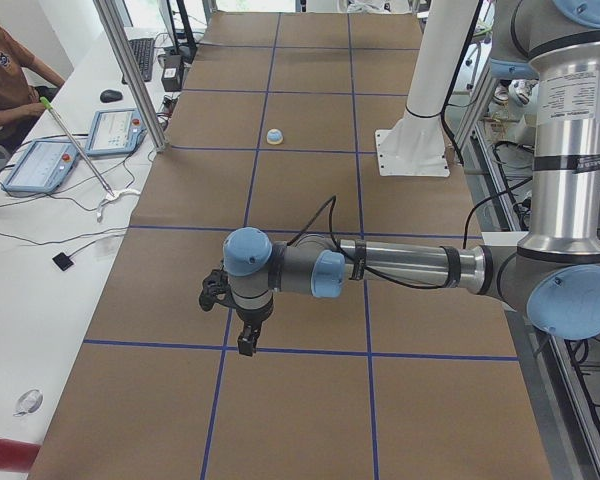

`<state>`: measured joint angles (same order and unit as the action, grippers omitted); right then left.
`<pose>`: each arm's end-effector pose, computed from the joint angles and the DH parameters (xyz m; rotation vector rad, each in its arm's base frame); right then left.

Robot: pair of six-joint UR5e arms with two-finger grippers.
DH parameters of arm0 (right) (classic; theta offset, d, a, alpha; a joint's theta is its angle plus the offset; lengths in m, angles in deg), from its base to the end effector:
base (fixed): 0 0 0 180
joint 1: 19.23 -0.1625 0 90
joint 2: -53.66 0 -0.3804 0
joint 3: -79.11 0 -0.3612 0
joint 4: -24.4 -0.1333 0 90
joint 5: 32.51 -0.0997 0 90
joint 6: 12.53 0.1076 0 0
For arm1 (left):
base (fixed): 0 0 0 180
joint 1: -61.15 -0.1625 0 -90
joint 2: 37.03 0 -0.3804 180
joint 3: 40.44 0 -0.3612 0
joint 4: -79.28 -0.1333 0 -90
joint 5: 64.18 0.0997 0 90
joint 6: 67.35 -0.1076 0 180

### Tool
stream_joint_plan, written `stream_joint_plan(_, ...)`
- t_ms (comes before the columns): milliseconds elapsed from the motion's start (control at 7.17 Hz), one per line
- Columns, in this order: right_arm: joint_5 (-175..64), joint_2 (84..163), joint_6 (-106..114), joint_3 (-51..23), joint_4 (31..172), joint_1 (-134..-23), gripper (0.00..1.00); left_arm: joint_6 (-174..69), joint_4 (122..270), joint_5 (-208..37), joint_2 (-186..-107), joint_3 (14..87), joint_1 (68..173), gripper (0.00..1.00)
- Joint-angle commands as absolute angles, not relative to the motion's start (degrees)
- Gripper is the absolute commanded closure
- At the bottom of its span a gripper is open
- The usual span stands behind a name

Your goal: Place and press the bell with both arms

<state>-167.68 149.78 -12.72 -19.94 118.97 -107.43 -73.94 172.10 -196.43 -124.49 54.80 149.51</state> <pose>0.0438 -0.4192 0.6009 -0.0382 -0.7879 -0.0216 -0.0480 -0.4524 0.5952 0.1238 0.7331 0.1725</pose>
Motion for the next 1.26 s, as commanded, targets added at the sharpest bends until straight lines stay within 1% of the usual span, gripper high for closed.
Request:
stream_joint_plan(0, -167.7, 149.6, -12.6, -20.0, 119.0, -107.4, 0.00, -73.9, 172.1, -196.5, -124.5, 54.8, 149.5, 0.00)
stream_joint_plan(1116, -167.8, 149.1, -12.1, -20.4, 118.9, -107.4, 0.00, -73.9, 172.5, -196.5, -124.4, 54.0, 149.6, 0.00)
